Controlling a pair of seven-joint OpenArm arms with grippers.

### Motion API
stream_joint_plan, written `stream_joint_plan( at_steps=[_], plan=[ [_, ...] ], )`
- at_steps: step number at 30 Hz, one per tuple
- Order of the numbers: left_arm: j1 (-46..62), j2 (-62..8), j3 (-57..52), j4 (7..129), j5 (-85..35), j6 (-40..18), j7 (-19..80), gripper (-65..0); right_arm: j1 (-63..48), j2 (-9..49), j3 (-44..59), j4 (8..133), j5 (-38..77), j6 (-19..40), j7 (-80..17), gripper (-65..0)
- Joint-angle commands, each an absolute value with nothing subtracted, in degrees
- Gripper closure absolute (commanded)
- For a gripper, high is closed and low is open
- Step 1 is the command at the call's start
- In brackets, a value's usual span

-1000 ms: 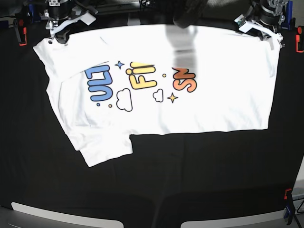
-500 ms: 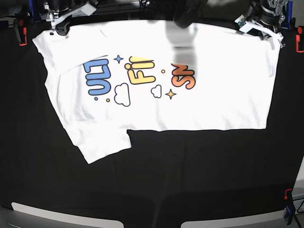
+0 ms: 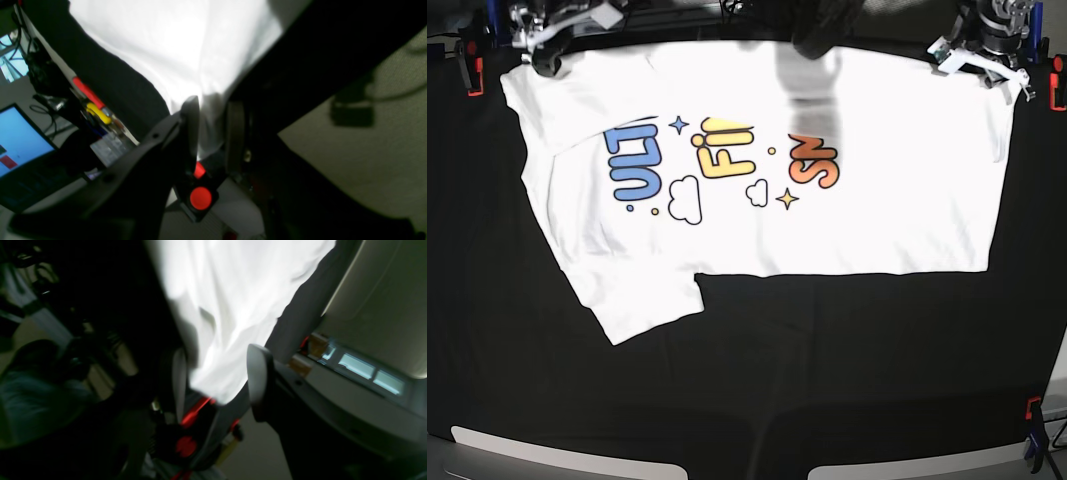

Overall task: Layout the t-shirt on the table in an organized manner, then fold the t-shirt properly
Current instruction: 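Hold the shirt edge with both grippers, stretching it flat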

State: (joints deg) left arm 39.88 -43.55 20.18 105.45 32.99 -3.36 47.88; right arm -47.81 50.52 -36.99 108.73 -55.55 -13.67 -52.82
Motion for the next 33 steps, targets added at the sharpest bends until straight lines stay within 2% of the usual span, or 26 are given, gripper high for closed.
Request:
stream_joint_plan(
  at_steps=[1, 11, 15, 26, 33],
  plan=[
    [41.21, -44.16, 20.21, 105.54, 31.42, -4.01, 48.95, -13.6, -49.54, 51.27, -36.84, 109.97, -56.58, -15.38, -53.25, -28.6],
    [45.3, -44.21, 20.21, 109.93, 31.38, -3.99, 59.61, -13.6, -55.07, 51.27, -36.82, 116.16, -58.48, -17.06, -55.09, -28.6],
    [45.41, -44.97, 20.21, 112.2, 31.57, -0.34, 63.46, -13.6, -54.74, 51.27, -36.71, 118.87, -58.33, -17.04, -54.54, -28.6],
    [45.39, -47.97, 20.21, 118.67, 36.45, 2.94, 65.69, -13.6, -50.57, 51.27, -36.71, 123.28, -58.02, -17.23, -54.41, -28.6],
    [43.48, -48.93, 20.21, 123.46, 39.44, 4.6, 65.28, -13.6, -43.86, 51.24, -36.71, 123.52, -52.77, -18.0, -53.45, -28.6]
  ],
)
